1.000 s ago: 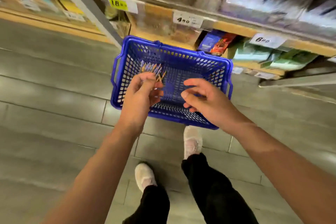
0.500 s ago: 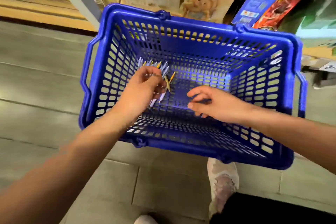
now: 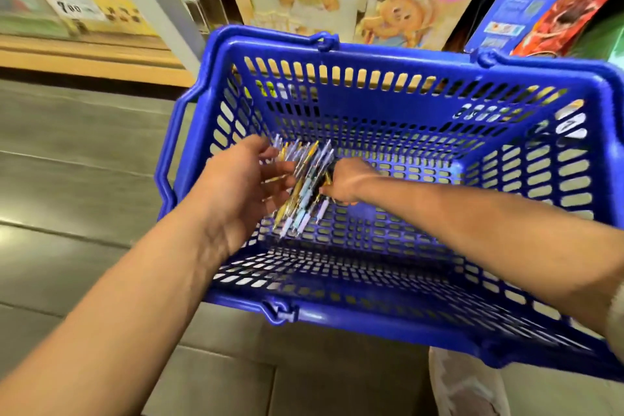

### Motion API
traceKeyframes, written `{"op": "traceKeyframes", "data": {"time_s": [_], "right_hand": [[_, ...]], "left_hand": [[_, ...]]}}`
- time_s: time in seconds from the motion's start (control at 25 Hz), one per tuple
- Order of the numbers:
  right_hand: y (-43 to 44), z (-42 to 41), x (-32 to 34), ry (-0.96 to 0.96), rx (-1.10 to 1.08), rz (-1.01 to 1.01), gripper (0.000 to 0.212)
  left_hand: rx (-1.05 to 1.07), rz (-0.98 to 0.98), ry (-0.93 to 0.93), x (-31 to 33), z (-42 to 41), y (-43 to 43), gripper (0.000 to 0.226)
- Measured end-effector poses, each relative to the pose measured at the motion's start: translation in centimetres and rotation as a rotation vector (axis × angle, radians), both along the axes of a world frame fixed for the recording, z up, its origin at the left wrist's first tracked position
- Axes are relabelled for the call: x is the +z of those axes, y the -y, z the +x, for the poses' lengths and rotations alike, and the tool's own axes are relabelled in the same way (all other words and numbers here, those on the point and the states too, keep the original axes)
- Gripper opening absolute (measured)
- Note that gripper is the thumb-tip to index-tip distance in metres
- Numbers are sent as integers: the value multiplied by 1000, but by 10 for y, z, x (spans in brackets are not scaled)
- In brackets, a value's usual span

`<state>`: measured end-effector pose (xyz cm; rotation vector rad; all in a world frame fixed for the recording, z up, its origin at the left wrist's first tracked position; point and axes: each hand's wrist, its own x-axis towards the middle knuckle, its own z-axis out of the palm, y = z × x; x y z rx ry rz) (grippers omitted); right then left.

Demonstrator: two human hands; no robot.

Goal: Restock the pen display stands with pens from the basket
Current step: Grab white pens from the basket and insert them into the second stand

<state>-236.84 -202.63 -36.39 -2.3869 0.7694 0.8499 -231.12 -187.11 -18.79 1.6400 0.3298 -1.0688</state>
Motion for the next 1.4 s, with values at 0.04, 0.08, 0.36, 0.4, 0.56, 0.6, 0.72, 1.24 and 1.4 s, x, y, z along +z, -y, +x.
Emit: {"op": "traceKeyframes", "data": {"time_s": [0.04,0.08,0.36,0.4,0.56,0.6,0.72,1.24,1.4], "right_hand": [[-3,-1,-9,7,-34,-8,32],[-3,-4,-14,1,-39,0,25],[44,-54,3,-318,331,13,21],[48,-62,7,-377,268,111,20],[44,-84,13,-299,-44,555,4],[37,-84,15,-269,-71,644,2],[17,-74,26,-177,-114,932,8],[34,-55,31,-101,200,231,23],[37,-55,8,49,282,-102,35]], "left_hand": [[3,6,-8,-2,-6,-6,18],[-13,16,-12,-4,-11,-10,18],[-95,19,88,-10,9,-2,16],[-109,19,76,-12,6,1,14],[-201,40,45,-37,-15,9,19],[-230,49,55,-43,-20,10,21],[-322,77,110,-56,-27,14,20],[-305,-7,82,-58,-6,4,16],[-253,-34,77,-58,2,-13,15]]}}
